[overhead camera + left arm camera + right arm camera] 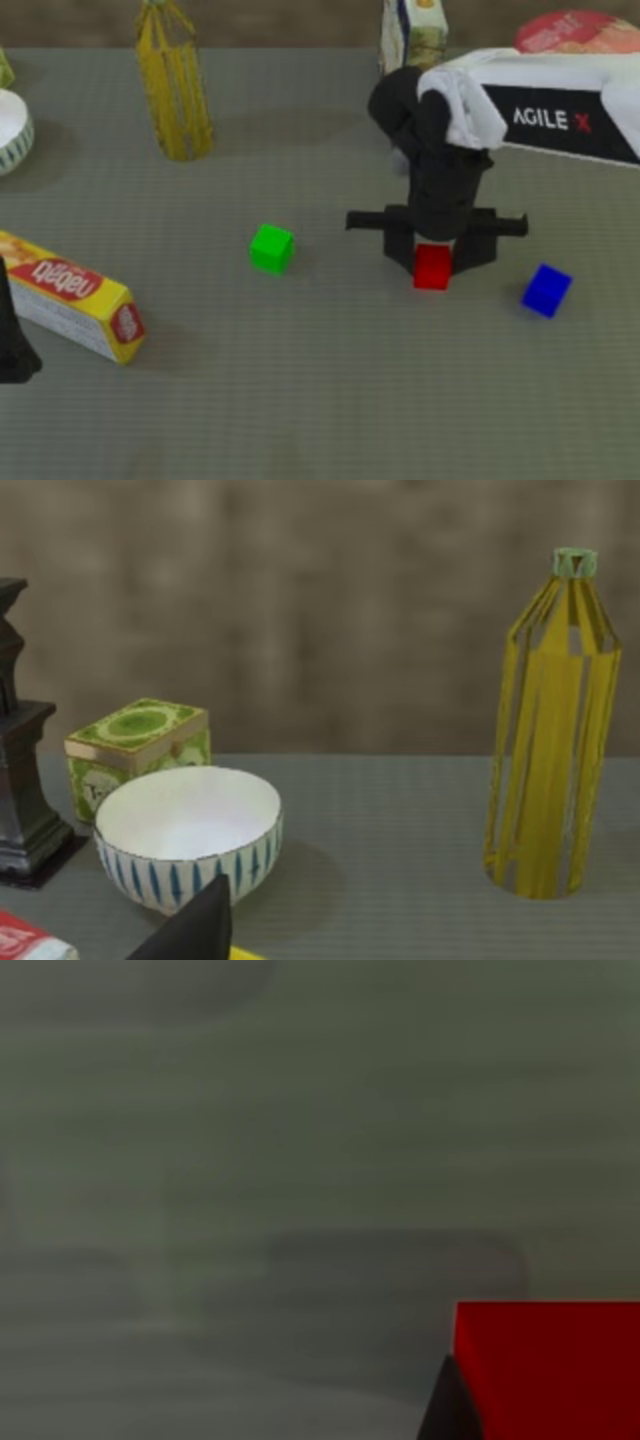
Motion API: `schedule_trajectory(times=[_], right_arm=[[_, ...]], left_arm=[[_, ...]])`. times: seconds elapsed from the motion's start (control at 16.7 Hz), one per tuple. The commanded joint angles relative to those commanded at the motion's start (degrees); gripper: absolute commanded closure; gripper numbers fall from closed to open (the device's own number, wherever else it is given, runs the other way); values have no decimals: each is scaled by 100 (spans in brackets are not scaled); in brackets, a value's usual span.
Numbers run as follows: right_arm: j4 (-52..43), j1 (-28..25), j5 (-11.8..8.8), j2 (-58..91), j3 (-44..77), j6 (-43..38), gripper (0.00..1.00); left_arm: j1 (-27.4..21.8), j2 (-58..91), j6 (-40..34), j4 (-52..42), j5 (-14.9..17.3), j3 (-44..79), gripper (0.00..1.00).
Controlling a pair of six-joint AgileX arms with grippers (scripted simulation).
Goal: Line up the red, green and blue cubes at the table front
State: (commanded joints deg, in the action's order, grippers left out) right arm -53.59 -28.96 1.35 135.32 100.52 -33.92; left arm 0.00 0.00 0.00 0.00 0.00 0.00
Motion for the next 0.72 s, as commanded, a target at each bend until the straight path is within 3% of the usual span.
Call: schedule_trajectory(times=[0.48,0.72], right_arm=[[-1227,-47,-5,-378,813,4,100],[-1319,-51,-5,-434,886,11,100]], left_arm=[[0,0,0,0,0,0,0],[0,0,0,0,0,0,0]])
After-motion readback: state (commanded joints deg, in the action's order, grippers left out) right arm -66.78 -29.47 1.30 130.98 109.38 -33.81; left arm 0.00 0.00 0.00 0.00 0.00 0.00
